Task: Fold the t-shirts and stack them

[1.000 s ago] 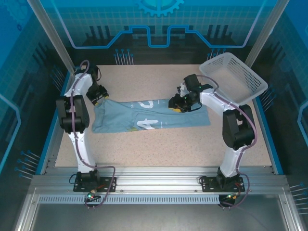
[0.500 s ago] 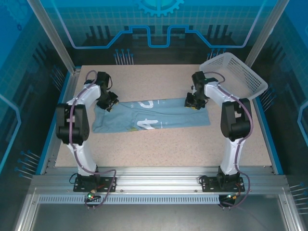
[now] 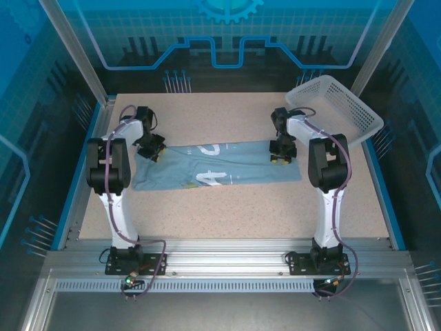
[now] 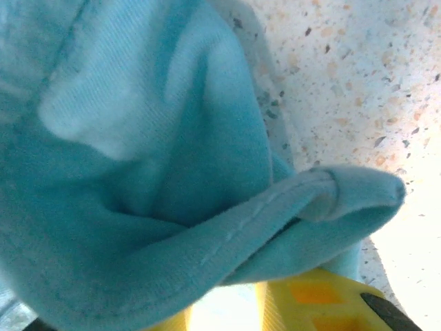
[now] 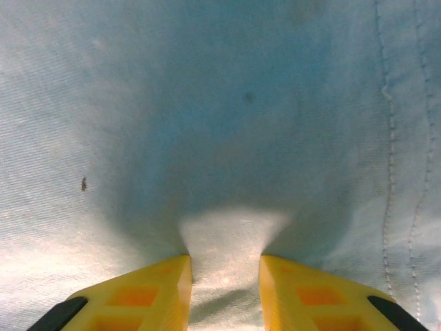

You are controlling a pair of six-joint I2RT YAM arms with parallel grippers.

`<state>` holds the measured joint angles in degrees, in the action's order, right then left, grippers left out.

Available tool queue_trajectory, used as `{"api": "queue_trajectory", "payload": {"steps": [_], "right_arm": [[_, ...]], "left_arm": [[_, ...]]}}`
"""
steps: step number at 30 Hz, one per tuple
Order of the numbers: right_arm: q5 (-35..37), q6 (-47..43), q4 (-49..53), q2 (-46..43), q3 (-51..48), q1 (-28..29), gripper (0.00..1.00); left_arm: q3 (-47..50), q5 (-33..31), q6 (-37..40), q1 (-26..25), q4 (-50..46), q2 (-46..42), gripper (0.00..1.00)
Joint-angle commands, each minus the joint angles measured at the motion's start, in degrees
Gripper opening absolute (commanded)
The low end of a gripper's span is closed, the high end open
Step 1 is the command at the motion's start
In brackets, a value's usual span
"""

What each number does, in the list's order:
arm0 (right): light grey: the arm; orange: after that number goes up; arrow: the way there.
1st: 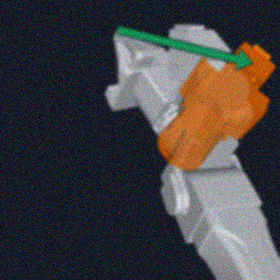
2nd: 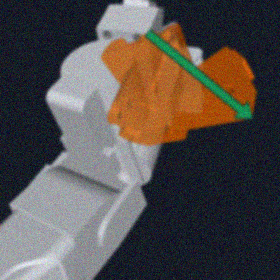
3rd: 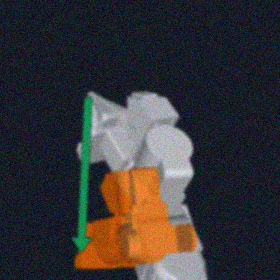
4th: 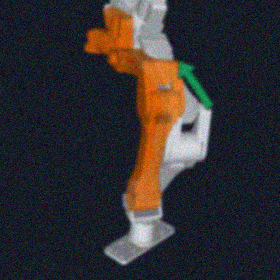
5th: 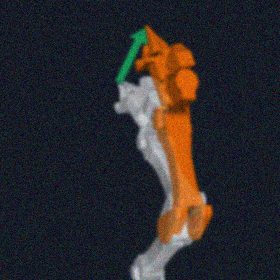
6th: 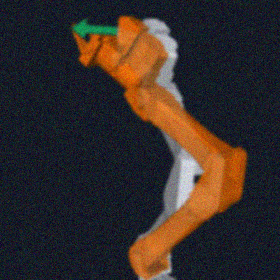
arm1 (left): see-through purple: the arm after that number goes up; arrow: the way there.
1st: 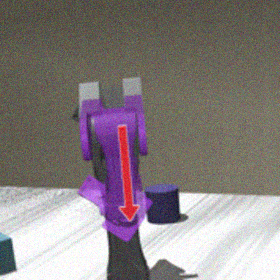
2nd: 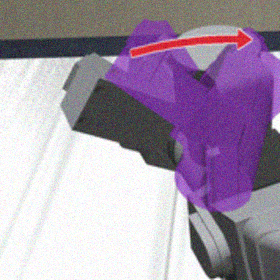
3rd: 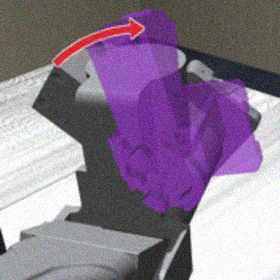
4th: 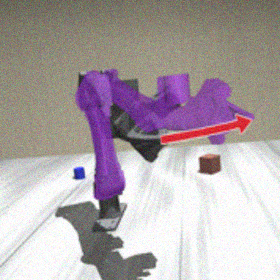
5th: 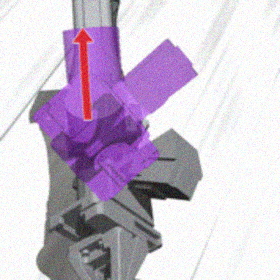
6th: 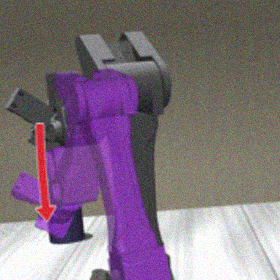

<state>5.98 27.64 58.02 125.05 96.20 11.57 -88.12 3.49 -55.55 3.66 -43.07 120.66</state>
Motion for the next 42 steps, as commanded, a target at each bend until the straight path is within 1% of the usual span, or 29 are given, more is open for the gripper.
{"api": "queue_trajectory", "payload": {"steps": [1, 5, 9, 11, 12, 14, 15, 17, 19, 20, 22, 24, 25, 28, 31, 33, 35, 38, 40, 42], "right_arm": [[-1.5, 2.9, 3.8, -1.0, -3.5, 0.5, 0.33], [-7.1, 7.3, 1.2, -5.7, -11.7, 1.9, 0.32], [-15.4, 12.1, -3.3, -11.8, -20.2, 4.3, 0.33], [-19.0, 13.2, -5.4, -15.4, -22.5, 5.9, 0.33], [-19.7, 13.5, -5.9, -17.5, -22.9, 6.9, 0.33], [-18.9, 13.3, -6.1, -21.8, -22.7, 8.4, 0.35], [-18.0, 13.0, -6.7, -24.1, -22.5, 8.9, 0.36], [-16.2, 11.8, -8.4, -26.6, -21.9, 9.3, 0.39], [-15.2, 9.6, -10.3, -25.6, -20.1, 9.1, 0.39], [-15.3, 8.7, -10.8, -24.4, -18.9, 9.1, 0.38], [-16.0, 5.4, -12.5, -18.8, -13.9, 9.3, 0.37], [-16.0, 2.7, -12.8, -13.0, -8.0, 9.8, 0.36], [-16.0, 1.6, -12.3, -9.6, -4.5, 9.9, 0.35], [-16.1, -0.1, -9.4, -1.4, 5.7, 10.1, 0.33], [-15.1, -0.4, -5.7, 5.2, 12.4, 10.0, 0.33], [-14.5, 0.0, -3.3, 7.9, 14.4, 9.7, 0.32], [-13.5, 1.3, -1.8, 9.6, 14.0, 9.3, 0.32], [-11.9, 3.8, -1.3, 8.5, 9.2, 8.1, 0.32], [-11.5, 5.5, -2.5, 4.4, 4.3, 7.3, 0.32], [-11.5, 7.9, -3.8, 0.7, -1.4, 6.4, 0.32]], "left_arm": [[-3.7, 6.0, 0.9, 0.6, 2.4, 6.2, 0.31], [-14.2, 12.1, 0.2, -0.2, 7.8, 13.8, 0.31], [-31.8, 17.7, -1.7, -2.2, 11.2, 24.1, 0.32], [-42.1, 18.4, -1.6, -3.6, 9.9, 28.1, 0.36], [-46.6, 18.4, -1.4, -4.4, 9.3, 29.2, 0.38], [-49.8, 17.4, -1.2, -5.7, 9.3, 28.0, 0.41], [-49.0, 16.5, -1.0, -6.4, 9.1, 25.8, 0.42], [-43.4, 13.3, -0.8, -7.7, 8.1, 18.9, 0.43], [-30.9, 7.8, -3.3, -9.6, 7.5, 9.4, 0.43], [-24.9, 6.2, -5.2, -10.3, 8.5, 5.3, 0.41], [-11.5, 3.7, -10.3, -11.8, 13.1, -1.9, 0.37], [-3.1, 3.5, -16.0, -12.3, 16.3, -4.6, 0.33], [-0.9, 3.7, -18.1, -12.3, 16.8, -4.7, 0.32], [2.0, 2.8, -22.9, -12.3, 16.3, -3.7, 0.27], [4.4, 3.1, -27.5, -12.3, 18.4, -2.0, 0.25], [3.5, 4.0, -28.6, -12.5, 17.9, 0.5, 0.25], [0.8, 4.4, -27.6, -12.7, 15.5, 3.6, 0.25], [-2.9, 5.8, -26.3, -13.1, 14.8, 7.8, 0.25], [-6.8, 7.6, -24.4, -13.5, 15.2, 11.0, 0.25], [-13.3, 10.4, -22.1, -14.2, 14.8, 15.8, 0.25]]}}
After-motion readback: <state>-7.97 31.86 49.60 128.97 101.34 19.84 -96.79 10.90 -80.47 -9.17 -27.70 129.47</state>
